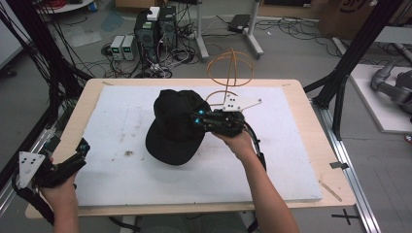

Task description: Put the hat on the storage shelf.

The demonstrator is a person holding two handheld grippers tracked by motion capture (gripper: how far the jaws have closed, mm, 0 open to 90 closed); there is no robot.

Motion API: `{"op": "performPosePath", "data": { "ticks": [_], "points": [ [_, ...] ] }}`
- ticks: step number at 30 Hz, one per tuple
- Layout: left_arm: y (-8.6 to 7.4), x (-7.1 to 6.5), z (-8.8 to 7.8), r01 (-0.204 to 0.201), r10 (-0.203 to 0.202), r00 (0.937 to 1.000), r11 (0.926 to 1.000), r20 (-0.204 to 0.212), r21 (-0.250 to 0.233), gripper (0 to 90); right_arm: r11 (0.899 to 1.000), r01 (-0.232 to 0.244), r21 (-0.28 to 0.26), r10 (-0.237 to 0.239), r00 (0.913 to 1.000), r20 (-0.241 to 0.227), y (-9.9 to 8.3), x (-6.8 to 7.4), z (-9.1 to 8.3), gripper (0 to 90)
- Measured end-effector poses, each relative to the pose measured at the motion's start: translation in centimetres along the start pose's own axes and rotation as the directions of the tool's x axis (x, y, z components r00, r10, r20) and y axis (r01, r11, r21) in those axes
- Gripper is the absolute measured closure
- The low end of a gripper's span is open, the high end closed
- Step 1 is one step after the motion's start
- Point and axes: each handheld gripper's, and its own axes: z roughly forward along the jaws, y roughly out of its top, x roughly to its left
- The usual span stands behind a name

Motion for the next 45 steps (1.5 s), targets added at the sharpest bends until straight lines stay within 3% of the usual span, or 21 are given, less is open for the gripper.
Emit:
{"op": "performPosePath", "data": {
  "ticks": [5, 13, 28, 38, 45],
  "points": [
    [0.0, 0.1, 0.0, 0.001, -0.001, 1.0, 1.0, 0.0, 0.001, 13.0, 1.0, 0.008, -0.025, -0.007, 0.9999, 0.011, 1.7, -0.5, -0.4, 86.7],
    [-0.1, 0.3, -0.1, 0.008, -0.008, 1.0, 1.0, -0.005, -0.001, 13.0, 0.997, 0.031, -0.064, -0.028, 0.998, 0.057, 6.1, -1.7, -1.3, 86.6],
    [-0.1, 0.6, -0.3, 0.013, -0.013, 0.9999, 0.9999, -0.007, 0.0, 13.0, 0.993, 0.071, -0.095, -0.059, 0.9906, 0.124, 10.5, -3.1, -2.1, 86.6],
    [-0.2, 0.6, -0.4, 0.016, -0.016, 0.9998, 0.9999, -0.008, -0.003, 13.0, 0.988, 0.086, -0.128, -0.061, 0.9799, 0.19, 12.9, -4.7, -3.2, 86.5],
    [-0.2, 0.7, -0.5, 0.018, -0.018, 0.9998, 0.9998, -0.011, -0.004, 13.0, 0.985, 0.091, -0.148, -0.05, 0.9652, 0.257, 14.6, -6.2, -4.1, 86.6]
  ]
}}
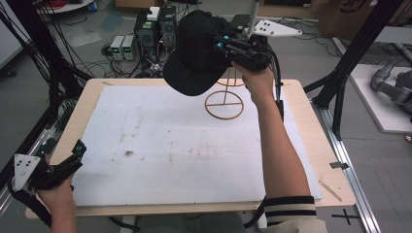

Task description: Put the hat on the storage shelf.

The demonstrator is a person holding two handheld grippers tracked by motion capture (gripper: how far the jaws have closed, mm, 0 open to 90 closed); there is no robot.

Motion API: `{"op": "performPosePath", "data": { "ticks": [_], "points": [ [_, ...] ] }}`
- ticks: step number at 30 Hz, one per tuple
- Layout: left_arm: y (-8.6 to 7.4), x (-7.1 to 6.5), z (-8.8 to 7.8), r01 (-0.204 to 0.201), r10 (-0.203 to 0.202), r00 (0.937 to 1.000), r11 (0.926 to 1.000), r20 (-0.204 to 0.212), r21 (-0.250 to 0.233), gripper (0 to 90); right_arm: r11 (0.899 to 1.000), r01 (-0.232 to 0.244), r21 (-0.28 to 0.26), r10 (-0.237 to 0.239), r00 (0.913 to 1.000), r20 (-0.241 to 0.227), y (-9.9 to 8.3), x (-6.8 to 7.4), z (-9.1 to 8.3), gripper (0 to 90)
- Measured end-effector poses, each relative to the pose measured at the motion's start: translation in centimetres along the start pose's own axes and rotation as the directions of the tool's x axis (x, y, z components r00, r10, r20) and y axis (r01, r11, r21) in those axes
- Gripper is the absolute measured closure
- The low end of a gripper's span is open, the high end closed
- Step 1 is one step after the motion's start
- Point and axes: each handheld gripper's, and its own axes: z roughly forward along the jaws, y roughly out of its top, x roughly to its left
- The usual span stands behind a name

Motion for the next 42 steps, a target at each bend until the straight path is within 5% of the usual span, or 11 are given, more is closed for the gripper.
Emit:
{"op": "performPosePath", "data": {
  "ticks": [13, 28, 42],
  "points": [
    [-0.2, 0.1, 0.0, 0.002, -0.002, 1.0, 1.0, -0.002, 0.005, 13.0, 0.999, -0.041, -0.013, 0.042, 0.991, 0.127, -0.2, -3.0, -0.8, 86.5],
    [-0.3, 0.1, 0.1, -0.003, 0.003, 1.0, 1.0, -0.001, 0.009, 13.0, 0.995, -0.099, -0.015, 0.1, 0.9638, 0.247, -2.4, -5.6, -2.1, 86.2],
    [-0.2, 0.2, 0.0, -0.001, 0.001, 1.0, 0.9999, -0.004, 0.01, 13.0, 0.989, -0.146, 0.005, 0.139, 0.9524, 0.272, -4.5, -6.2, -1.5, 85.7]
  ]
}}
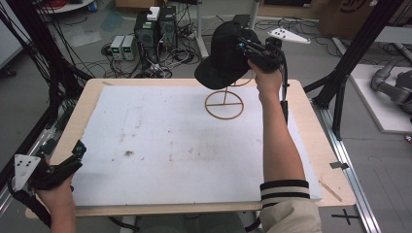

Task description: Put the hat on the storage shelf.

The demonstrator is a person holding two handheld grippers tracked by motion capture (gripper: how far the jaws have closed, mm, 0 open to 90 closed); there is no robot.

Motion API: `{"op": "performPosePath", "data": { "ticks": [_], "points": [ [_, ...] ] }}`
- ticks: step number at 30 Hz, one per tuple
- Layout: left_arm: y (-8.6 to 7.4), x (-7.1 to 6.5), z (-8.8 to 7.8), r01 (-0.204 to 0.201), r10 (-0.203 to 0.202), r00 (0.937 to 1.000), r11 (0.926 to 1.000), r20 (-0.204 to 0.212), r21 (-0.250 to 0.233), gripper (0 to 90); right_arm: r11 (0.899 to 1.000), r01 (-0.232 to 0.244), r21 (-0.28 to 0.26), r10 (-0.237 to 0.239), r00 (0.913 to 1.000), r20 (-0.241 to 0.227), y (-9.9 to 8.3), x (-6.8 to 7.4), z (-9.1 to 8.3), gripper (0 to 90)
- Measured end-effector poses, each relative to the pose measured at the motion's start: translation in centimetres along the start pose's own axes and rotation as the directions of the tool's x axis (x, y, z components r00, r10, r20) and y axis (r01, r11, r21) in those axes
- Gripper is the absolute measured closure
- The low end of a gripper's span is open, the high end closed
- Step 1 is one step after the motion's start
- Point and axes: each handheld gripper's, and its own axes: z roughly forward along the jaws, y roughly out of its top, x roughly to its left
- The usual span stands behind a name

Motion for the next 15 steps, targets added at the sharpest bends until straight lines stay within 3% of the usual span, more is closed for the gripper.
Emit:
{"op": "performPosePath", "data": {
  "ticks": [12, 13, 15],
  "points": [
    [0.1, 0.1, -0.2, 0.004, -0.004, 1.0, 1.0, -0.001, -0.005, 13.0, 0.996, -0.012, 0.089, 0.007, 0.9984, 0.056, -1.4, -0.3, 0.6, 81.2],
    [0.1, 0.1, -0.2, 0.005, -0.005, 1.0, 1.0, -0.002, -0.005, 13.0, 0.996, -0.009, 0.091, 0.004, 0.9982, 0.059, -1.4, -0.3, 0.6, 79.7],
    [0.1, 0.1, -0.2, 0.006, -0.006, 1.0, 1.0, -0.002, -0.005, 13.0, 0.999, -0.02, 0.038, 0.018, 0.9981, 0.059, -2.0, -0.4, 0.2, 75.7]
  ]
}}
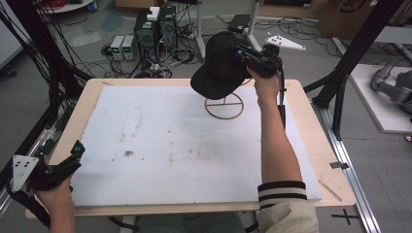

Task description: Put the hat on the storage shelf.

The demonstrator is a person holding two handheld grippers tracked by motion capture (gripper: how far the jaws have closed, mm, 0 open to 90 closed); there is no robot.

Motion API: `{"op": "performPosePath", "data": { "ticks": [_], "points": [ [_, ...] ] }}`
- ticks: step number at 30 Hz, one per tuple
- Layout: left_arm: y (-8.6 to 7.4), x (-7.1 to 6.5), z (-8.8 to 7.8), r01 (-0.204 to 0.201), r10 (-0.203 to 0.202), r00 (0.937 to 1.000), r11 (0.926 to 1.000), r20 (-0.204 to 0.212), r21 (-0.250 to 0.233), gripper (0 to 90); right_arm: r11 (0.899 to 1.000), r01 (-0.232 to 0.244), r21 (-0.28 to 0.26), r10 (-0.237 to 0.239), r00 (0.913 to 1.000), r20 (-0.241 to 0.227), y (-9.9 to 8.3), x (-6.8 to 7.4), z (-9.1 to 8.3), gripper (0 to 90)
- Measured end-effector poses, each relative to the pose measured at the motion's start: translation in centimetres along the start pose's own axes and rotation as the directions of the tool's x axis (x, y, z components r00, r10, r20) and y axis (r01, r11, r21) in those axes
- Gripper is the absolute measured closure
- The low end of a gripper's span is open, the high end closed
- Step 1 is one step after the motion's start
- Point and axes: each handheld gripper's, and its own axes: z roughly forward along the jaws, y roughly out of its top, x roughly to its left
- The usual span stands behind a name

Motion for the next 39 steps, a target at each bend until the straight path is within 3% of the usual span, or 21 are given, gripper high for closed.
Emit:
{"op": "performPosePath", "data": {
  "ticks": [5, 7, 8, 11, 25, 39],
  "points": [
    [0.0, -0.1, 0.0, -0.001, 0.001, 1.0, 1.0, 0.003, -0.001, 13.0, 1.0, 0.01, 0.016, -0.01, 0.9996, 0.025, -0.7, -0.3, -0.2, 69.9],
    [0.0, -0.1, 0.0, -0.003, 0.003, 1.0, 1.0, 0.002, 0.001, 13.0, 1.0, -0.005, 0.002, 0.005, 0.999, 0.045, -0.8, -0.4, -0.4, 57.6],
    [0.0, -0.2, 0.0, -0.003, 0.003, 1.0, 1.0, 0.002, 0.002, 13.0, 1.0, -0.005, 0.002, 0.005, 0.999, 0.045, -0.8, -0.4, -0.4, 57.6],
    [0.0, -0.2, 0.1, -0.005, 0.005, 1.0, 1.0, 0.002, 0.002, 13.0, 1.0, 0.005, -0.017, -0.004, 0.9975, 0.071, -0.7, -0.4, -0.6, 45.7],
    [0.0, -0.4, 0.1, -0.012, 0.012, 0.9999, 0.9999, 0.009, 0.005, 13.0, 0.993, 0.066, -0.094, -0.054, 0.9904, 0.128, 0.4, 0.5, -1.6, 23.0],
    [0.0, -0.7, 0.3, -0.011, 0.011, 0.9998, 0.9999, 0.019, 0.005, 13.0, 0.99, 0.109, -0.087, -0.098, 0.9875, 0.124, 0.9, 1.4, -2.4, 17.4]
  ]
}}
